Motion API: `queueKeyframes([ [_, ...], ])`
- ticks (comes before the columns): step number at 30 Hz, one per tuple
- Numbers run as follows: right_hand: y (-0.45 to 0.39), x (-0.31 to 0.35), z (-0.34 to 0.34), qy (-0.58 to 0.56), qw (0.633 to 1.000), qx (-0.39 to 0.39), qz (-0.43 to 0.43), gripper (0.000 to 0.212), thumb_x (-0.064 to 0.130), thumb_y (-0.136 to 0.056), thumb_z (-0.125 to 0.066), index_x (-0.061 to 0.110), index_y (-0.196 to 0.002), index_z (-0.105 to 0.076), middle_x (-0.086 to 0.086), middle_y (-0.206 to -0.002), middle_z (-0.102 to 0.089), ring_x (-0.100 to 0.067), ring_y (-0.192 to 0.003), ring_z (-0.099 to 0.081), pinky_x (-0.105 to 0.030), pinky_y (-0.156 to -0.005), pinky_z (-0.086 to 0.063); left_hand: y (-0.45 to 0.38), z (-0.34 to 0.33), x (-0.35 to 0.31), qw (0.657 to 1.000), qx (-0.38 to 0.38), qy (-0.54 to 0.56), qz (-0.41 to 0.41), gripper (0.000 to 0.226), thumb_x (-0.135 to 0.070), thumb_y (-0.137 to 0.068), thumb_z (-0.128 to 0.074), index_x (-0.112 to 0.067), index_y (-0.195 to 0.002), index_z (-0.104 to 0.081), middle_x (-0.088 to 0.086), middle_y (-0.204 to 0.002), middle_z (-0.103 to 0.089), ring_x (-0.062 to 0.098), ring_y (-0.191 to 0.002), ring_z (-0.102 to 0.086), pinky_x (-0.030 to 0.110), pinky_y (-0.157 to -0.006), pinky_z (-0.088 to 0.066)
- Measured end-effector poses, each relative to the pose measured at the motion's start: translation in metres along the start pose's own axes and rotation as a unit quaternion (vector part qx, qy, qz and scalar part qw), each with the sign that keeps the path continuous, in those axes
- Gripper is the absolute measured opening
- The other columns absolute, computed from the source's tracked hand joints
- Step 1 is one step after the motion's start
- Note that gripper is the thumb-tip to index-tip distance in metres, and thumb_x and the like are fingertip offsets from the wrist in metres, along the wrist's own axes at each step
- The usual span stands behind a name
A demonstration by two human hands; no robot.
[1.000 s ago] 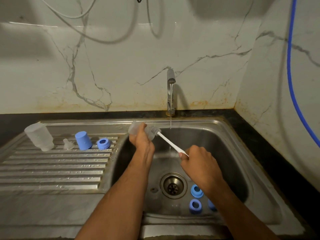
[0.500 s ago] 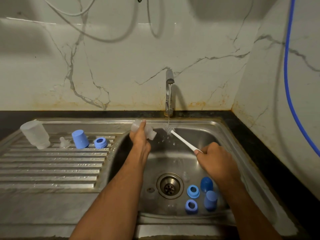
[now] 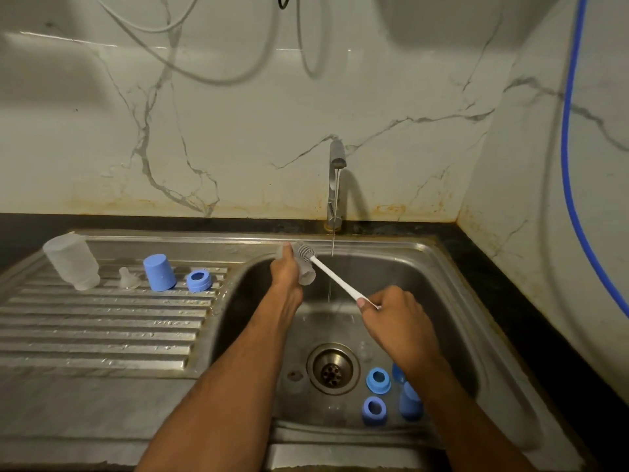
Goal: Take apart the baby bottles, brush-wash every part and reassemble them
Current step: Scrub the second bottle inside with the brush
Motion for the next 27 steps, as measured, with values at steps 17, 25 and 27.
queueKeyframes([
  [17,-0.015,-0.01,-0.008,-0.069,0.997,-0.025,-0.008,0.033,0.048,-0.1,-0.056,0.019,-0.086,-0.064,0.004,-0.071,-0.059,-0.01,-0.063,-0.058,-0.027,-0.055,-0.044,0.012,-0.011,0.002,0.996,0.055,0.073,0.011,0.04,-0.037,-0.099,-0.06,-0.006,-0.123,-0.053,0.017,-0.108,-0.067,0.029,-0.099,-0.07,0.046,-0.091,-0.059],
  [25,0.001,-0.013,-0.004,-0.064,0.997,0.031,0.002,0.029,0.043,-0.101,-0.058,0.021,-0.09,-0.072,0.003,-0.07,-0.065,-0.007,-0.063,-0.058,-0.02,-0.053,-0.039,-0.007,0.003,-0.011,0.988,0.057,0.125,0.065,0.066,-0.065,-0.089,-0.058,-0.01,-0.126,-0.059,0.014,-0.115,-0.072,0.026,-0.096,-0.072,0.036,-0.066,-0.06],
  [27,0.003,-0.015,-0.003,-0.059,0.998,0.034,-0.003,0.028,0.044,-0.101,-0.058,0.022,-0.09,-0.071,0.005,-0.07,-0.064,-0.006,-0.062,-0.056,-0.019,-0.053,-0.037,-0.006,0.006,-0.005,0.99,0.043,0.117,0.072,0.064,-0.062,-0.09,-0.06,-0.009,-0.126,-0.058,0.016,-0.115,-0.071,0.029,-0.098,-0.072,0.038,-0.065,-0.061],
])
Point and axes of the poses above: each hand's wrist, its own y-axis away from the middle knuckle, its own z-axis out of the back of the hand, x = y × z, the point moved 6 cm from there along -y, towards the middle knuckle
